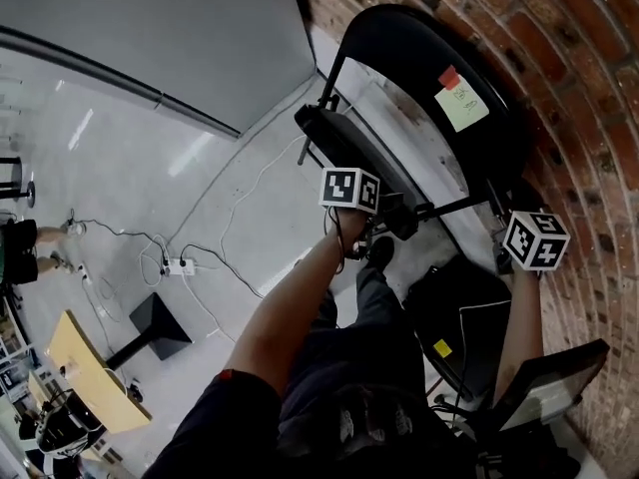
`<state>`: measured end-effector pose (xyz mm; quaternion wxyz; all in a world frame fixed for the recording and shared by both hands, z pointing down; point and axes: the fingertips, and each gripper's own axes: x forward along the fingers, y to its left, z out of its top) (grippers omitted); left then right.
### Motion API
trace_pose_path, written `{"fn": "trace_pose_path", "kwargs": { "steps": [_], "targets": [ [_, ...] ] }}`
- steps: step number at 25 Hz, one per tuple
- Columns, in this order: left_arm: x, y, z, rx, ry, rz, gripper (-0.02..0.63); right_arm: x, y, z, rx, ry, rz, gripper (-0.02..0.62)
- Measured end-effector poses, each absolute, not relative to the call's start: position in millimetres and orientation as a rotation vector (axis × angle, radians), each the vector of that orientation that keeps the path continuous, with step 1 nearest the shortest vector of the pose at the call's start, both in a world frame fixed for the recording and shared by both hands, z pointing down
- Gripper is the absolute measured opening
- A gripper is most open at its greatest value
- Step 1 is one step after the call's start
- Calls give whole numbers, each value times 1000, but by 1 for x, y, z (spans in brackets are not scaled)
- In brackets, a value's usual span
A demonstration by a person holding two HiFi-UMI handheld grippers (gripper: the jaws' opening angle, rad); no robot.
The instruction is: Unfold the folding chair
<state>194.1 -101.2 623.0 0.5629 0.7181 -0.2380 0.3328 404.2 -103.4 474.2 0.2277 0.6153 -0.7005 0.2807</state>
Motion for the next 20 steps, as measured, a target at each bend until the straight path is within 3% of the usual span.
{"fn": "trace_pose_path", "kwargs": {
  "steps": [20],
  "targets": [
    [156, -81, 635, 1731, -549, 752, 353, 406, -107, 493, 1669, -1900, 839, 199]
  ]
}}
